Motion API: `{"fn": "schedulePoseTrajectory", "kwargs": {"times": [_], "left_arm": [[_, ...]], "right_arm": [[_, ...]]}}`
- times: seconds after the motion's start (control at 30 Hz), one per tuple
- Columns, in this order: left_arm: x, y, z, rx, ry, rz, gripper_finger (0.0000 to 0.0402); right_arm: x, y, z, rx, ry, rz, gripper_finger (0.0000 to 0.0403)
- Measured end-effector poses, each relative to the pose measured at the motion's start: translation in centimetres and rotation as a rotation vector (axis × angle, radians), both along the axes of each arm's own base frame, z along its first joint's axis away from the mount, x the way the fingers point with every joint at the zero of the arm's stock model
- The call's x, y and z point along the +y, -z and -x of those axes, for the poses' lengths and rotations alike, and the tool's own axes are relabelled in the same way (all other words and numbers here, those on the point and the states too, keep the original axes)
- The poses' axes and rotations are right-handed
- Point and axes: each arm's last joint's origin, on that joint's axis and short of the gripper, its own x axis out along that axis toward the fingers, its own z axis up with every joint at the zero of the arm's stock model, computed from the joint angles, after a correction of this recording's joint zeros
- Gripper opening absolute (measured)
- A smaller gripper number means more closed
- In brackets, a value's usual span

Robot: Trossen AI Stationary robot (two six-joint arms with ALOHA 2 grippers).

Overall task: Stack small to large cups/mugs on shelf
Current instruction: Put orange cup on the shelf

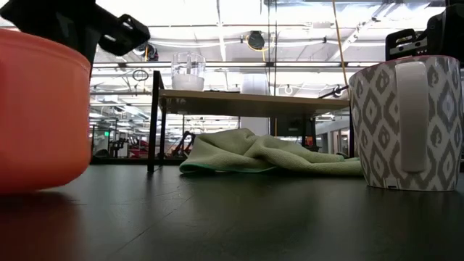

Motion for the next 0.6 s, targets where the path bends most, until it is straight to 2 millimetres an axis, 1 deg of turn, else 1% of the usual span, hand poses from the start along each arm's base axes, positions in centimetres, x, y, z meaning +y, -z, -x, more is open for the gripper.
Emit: {"fn": "schedulePoseTrajectory", "kwargs": {"times": [0.1, 0.4, 0.6], "left_arm": [[0.3, -1.1, 0.4, -0.045, 0.016, -0.007, 0.0005], [1.6, -5.2, 2.4, -0.204, 0.0, 0.009, 0.0003], [2.1, -6.8, 3.4, -0.256, 0.004, 0.033, 0.0003]], "right_arm": [[0.0, 0.0, 0.0, 0.0, 0.0, 0.0, 0.0], [0.0, 0.1, 0.0, 0.008, 0.0, 0.002, 0.0], [0.0, 0.1, 0.0, 0.008, 0.0, 0.002, 0.0]]}}
